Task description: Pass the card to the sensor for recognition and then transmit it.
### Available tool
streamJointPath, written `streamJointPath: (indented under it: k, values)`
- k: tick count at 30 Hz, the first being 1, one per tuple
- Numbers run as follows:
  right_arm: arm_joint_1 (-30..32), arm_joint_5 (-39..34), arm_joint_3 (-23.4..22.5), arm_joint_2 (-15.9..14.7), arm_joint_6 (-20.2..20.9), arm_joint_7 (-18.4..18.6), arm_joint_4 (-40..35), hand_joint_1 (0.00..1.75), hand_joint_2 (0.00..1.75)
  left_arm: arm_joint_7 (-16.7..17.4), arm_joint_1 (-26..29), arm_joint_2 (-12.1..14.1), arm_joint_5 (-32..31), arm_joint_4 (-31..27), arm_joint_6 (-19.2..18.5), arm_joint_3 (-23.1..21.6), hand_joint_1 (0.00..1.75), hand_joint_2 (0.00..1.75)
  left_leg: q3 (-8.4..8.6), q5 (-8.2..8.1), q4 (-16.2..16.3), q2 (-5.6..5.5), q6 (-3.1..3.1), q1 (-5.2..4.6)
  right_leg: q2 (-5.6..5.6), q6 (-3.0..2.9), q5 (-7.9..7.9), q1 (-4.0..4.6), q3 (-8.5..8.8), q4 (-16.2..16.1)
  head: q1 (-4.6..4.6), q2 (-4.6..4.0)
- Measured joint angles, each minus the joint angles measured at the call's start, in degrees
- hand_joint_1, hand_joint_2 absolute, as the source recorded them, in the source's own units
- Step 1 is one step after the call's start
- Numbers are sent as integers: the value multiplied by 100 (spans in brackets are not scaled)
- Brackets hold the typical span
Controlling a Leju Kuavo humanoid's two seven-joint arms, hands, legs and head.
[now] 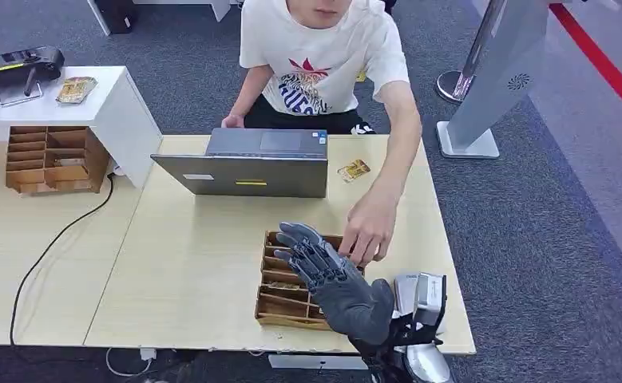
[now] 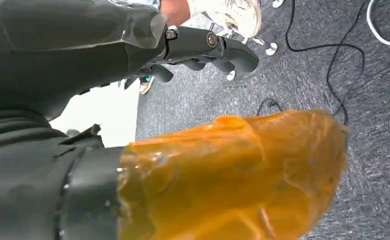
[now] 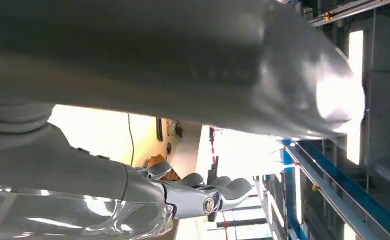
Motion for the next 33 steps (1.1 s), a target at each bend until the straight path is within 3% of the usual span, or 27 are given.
streamJointPath:
  k: [11,26,33]
  values:
    - [-9,-44,0,0,48,24,7,0,0,83,-38,46,549,0,94,339,0,0,0,0,0,0,0,0,0,0,0,0,0,0,-2,0]
    - [-184,-33,0,0,194,-28,190,0,0,-183,11,-83,2170,0,186,1871,0,0,-1,0,0,0,0,0,0,0,0,0,0,0,-2,0]
    - [-214,-7,0,-2,299,-140,312,0,0,-284,67,-109,2376,2,-35,2299,0,0,-1,0,0,0,0,0,0,0,0,0,0,0,-2,0]
